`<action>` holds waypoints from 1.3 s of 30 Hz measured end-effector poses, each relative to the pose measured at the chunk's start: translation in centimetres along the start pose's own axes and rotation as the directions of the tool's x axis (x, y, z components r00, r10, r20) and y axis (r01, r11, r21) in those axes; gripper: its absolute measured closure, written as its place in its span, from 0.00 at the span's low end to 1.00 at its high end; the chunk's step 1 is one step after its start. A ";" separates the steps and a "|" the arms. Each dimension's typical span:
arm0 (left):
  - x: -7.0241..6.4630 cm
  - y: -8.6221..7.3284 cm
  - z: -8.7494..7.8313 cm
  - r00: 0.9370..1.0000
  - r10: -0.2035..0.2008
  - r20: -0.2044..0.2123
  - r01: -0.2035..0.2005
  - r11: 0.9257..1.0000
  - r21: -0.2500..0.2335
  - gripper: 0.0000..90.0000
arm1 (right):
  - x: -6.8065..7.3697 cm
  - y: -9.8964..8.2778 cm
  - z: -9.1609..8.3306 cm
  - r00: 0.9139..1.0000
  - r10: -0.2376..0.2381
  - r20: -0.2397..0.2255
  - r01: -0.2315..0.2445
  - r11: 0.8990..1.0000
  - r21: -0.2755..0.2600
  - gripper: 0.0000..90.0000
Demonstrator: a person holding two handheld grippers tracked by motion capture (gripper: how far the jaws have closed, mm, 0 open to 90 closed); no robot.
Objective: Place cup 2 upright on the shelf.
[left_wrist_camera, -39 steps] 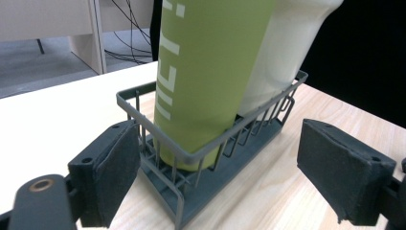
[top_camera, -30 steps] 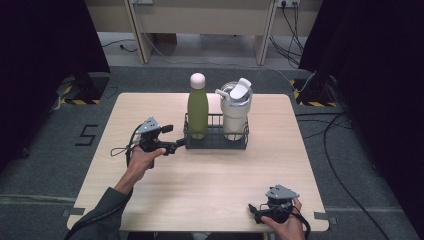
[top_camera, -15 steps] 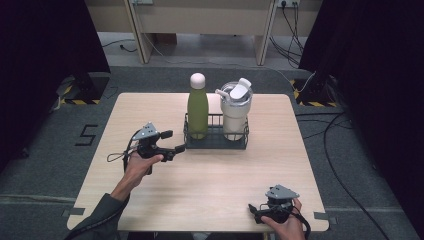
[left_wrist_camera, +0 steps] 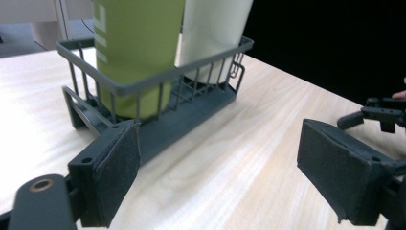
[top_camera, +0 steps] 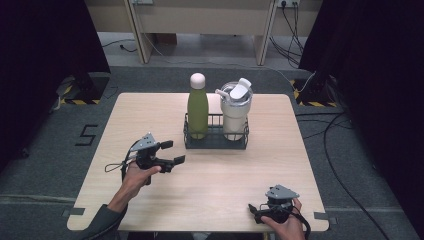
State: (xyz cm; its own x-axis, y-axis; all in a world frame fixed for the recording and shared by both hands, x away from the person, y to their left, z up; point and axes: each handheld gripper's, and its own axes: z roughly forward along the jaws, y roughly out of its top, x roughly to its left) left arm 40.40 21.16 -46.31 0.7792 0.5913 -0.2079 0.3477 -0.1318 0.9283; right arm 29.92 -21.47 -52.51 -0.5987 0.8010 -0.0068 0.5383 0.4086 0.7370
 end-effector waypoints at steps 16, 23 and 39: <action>-0.4 -2.4 -0.9 0.999 0.031 -0.017 -0.030 0.998 0.058 0.16 | 0.0 0.0 0.0 1.000 0.000 0.000 0.000 1.000 -0.001 0.01; -0.3 -3.1 -1.5 0.999 0.035 -0.024 -0.034 0.997 0.071 0.16 | 0.0 0.0 0.0 1.000 0.001 0.000 -0.001 1.000 -0.001 0.01; -0.3 -4.9 -2.7 0.998 0.051 -0.041 -0.046 0.993 0.105 0.16 | 0.0 0.0 0.0 1.000 0.000 0.000 0.000 1.000 -0.001 0.01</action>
State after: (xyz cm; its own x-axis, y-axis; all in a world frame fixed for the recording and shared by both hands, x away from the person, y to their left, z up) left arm 37.07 23.81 -49.97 0.7735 0.6163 -0.1477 0.3642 -0.2416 0.8995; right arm 29.93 -21.48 -52.51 -0.5988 0.8008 -0.0064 0.5380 0.4082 0.7376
